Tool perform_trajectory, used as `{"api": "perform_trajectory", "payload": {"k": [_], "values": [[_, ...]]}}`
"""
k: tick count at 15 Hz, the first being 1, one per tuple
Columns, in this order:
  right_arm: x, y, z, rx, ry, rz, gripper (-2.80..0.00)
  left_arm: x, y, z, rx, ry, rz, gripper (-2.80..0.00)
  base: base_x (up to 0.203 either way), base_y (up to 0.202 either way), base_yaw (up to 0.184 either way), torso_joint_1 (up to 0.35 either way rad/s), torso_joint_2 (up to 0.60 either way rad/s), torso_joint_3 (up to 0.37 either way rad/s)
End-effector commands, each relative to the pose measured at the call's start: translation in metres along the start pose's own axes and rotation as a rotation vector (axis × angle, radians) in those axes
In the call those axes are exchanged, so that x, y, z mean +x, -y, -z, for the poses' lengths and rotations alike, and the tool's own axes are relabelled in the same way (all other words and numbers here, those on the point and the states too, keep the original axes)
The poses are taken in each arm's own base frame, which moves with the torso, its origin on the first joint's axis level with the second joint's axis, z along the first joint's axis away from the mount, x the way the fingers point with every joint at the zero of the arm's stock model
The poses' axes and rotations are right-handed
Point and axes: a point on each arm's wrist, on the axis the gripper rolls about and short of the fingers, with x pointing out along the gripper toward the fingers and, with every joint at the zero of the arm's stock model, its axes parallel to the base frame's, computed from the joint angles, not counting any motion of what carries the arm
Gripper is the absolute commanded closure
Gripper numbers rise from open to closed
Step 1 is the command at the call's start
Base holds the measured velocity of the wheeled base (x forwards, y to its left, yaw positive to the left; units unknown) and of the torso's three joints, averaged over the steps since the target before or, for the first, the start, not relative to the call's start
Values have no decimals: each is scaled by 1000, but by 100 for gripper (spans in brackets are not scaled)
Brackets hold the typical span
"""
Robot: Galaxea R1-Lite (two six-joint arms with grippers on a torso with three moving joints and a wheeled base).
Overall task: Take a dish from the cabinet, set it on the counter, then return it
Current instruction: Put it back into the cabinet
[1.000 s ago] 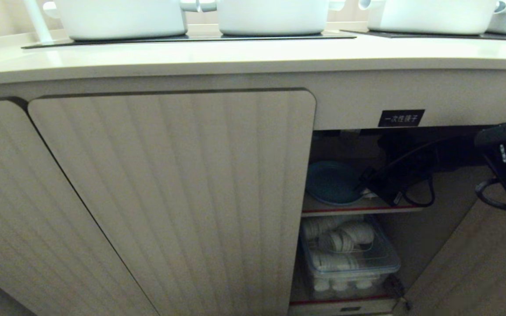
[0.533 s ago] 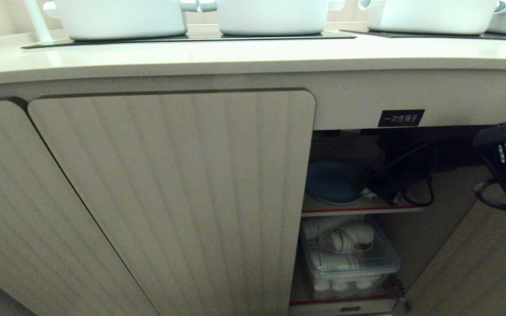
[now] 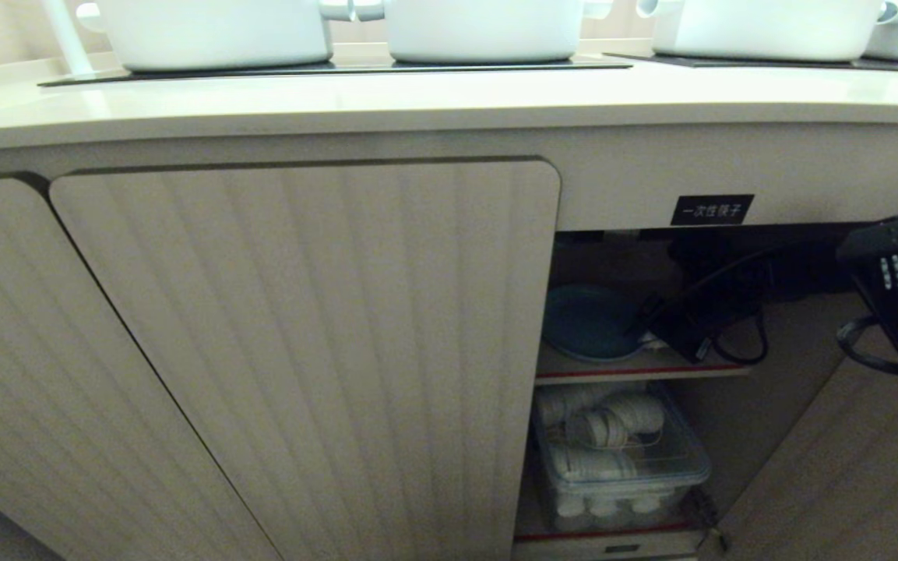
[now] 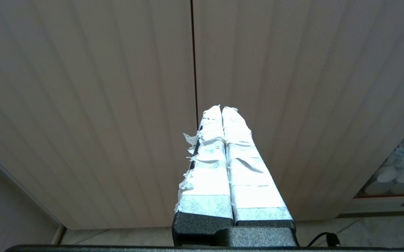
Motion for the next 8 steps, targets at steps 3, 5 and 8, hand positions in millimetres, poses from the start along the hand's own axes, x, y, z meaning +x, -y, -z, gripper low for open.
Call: {"api": "perform_trajectory", "payload": {"k": [3,5,8], "values": [[1,0,0,5,-3,2,0,0,0,0,0,0,0,0,0,0,0,0,0,0],[0,0,0,5,-2,1,0,0,0,0,0,0,0,0,0,0,0,0,0,0],[1,1,1,5,-5,4,0,0,0,0,0,0,0,0,0,0,0,0,0,0]]}}
